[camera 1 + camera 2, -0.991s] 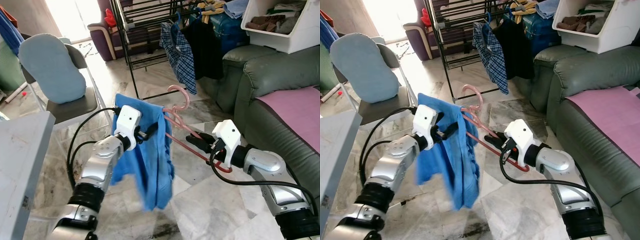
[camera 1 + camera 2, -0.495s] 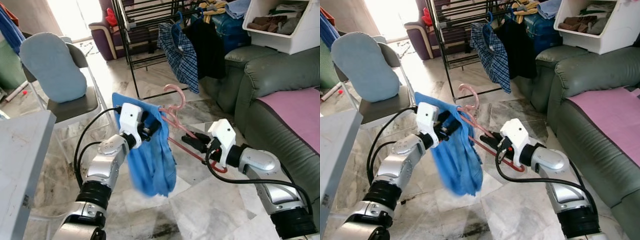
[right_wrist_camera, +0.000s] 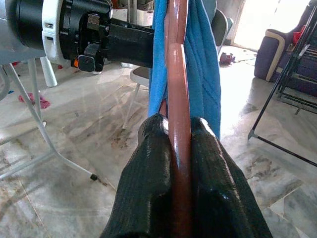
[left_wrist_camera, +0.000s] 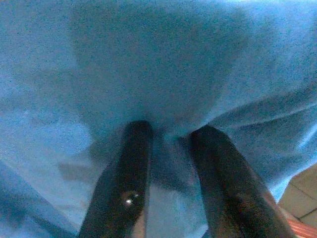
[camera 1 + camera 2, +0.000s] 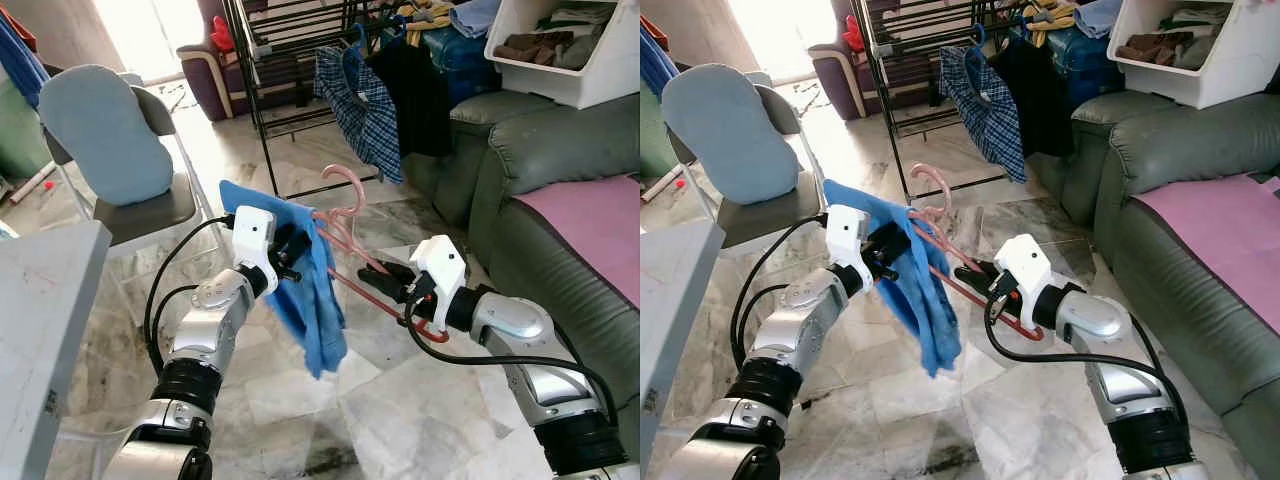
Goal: Hang hanger
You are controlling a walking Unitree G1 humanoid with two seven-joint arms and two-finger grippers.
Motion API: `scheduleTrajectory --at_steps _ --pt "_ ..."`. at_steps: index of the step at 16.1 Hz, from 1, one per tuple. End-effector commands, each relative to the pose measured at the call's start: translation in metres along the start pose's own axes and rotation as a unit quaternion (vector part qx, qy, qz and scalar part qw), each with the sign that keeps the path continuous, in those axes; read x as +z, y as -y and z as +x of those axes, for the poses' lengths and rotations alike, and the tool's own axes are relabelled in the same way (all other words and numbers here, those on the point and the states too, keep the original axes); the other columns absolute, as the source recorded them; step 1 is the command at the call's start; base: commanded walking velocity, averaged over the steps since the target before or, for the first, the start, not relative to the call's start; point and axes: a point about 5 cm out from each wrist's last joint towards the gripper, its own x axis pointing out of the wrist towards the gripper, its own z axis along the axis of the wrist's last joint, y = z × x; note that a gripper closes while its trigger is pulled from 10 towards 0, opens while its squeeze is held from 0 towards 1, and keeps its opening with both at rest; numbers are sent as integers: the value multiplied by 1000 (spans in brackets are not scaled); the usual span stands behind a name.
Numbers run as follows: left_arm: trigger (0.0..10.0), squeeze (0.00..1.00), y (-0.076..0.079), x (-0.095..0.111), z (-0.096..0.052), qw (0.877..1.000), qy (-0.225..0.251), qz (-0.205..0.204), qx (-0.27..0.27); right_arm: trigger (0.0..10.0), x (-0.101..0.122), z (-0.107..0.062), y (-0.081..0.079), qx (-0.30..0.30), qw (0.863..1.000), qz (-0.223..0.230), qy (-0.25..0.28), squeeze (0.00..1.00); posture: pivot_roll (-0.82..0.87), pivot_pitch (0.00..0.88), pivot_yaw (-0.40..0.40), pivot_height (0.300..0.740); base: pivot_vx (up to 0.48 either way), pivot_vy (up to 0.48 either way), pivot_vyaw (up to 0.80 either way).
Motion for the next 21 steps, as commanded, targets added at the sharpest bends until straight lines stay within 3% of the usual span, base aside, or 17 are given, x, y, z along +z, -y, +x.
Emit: scheduleTrajectory --at_steps 1,11,13,14,17,21 --pt "0 0 -7 5 0 1000 7 -4 16 10000 12 6 0 9 1000 -15 20 0 -182 0 91 736 0 0 0" --pt "0 0 -10 9 -4 1000 20 -7 22 10000 13 14 24 -80 996 -41 14 0 -179 0 82 736 0 0 0" --pt "0 0 -6 10 -3 999 25 -17 11 10000 12 14 28 -98 994 -41 13 0 -180 0 82 736 0 0 0" --pt "0 0 1 12 -2 999 33 -40 -15 10000 11 15 29 -102 994 -40 12 0 -180 0 82 736 0 0 0" --pt "0 0 9 15 -3 998 41 -30 -26 10000 2 13 41 -157 985 -65 -28 0 -185 0 87 736 0 0 0" --pt "0 0 -3 -11 -23 999 -4 -32 -10 10000 13 11 61 -225 974 -35 7 0 -176 0 82 736 0 0 0"
